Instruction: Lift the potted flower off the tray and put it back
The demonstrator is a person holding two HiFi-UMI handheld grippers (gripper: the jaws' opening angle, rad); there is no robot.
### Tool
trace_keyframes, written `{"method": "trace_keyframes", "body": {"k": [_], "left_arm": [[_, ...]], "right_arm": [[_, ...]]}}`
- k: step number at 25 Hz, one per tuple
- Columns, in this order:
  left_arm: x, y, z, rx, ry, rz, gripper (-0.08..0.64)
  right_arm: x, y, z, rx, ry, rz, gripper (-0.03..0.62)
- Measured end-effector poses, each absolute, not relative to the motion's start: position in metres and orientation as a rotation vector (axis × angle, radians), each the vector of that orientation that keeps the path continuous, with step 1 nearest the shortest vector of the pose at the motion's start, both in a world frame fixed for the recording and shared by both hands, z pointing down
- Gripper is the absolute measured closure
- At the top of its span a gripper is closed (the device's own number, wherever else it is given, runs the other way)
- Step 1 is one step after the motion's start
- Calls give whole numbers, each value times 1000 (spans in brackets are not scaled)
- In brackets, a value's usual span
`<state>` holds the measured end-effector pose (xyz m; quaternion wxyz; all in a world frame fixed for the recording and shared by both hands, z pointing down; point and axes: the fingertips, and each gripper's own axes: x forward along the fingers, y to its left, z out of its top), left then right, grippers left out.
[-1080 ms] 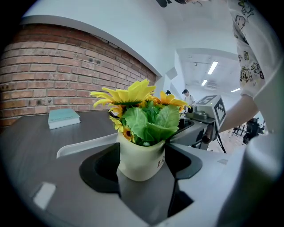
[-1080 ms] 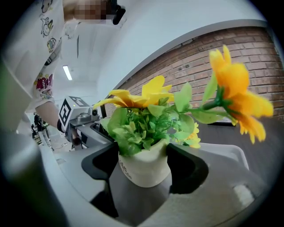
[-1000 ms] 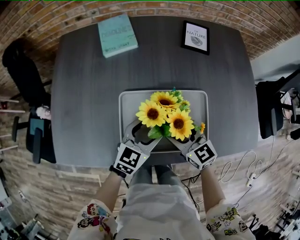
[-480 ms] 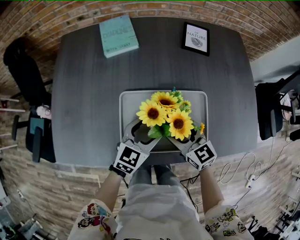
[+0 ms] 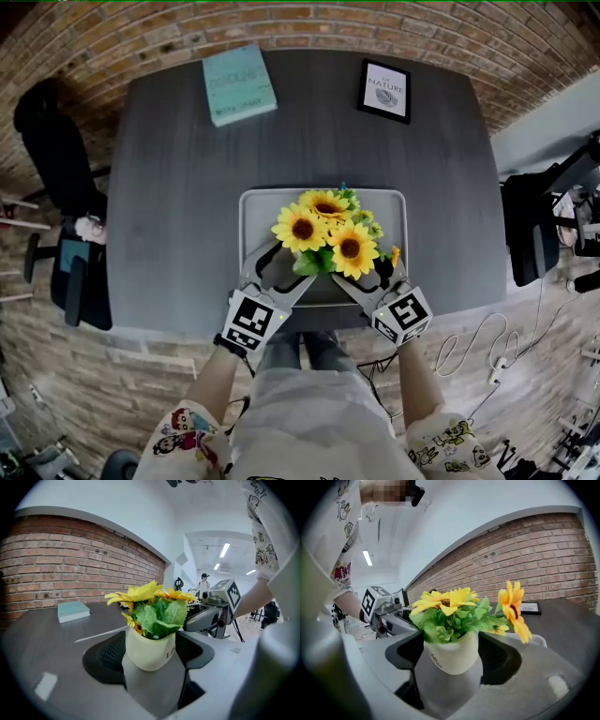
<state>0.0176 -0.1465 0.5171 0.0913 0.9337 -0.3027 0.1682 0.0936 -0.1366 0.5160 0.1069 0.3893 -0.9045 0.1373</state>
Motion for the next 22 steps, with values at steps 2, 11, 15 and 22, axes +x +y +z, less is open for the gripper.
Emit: {"method": "trace_keyframes", "body": {"k": [2,11,15,22], "left_arm": [[15,-144,512,2781,-909,494,224],[4,-134,481,2809,-973,427,224],[0,-128,456,2831,-1008,366,224],[-9,-117,416,2832,-1063,265,239]], "right_arm": [[97,-132,512,1155,-2659,400,232],[112,-112,489,1235,-2652,375,232],[120,-105,471,1270,-2659,346,232],[133,-90,429,1342,-2671,265,235]]}}
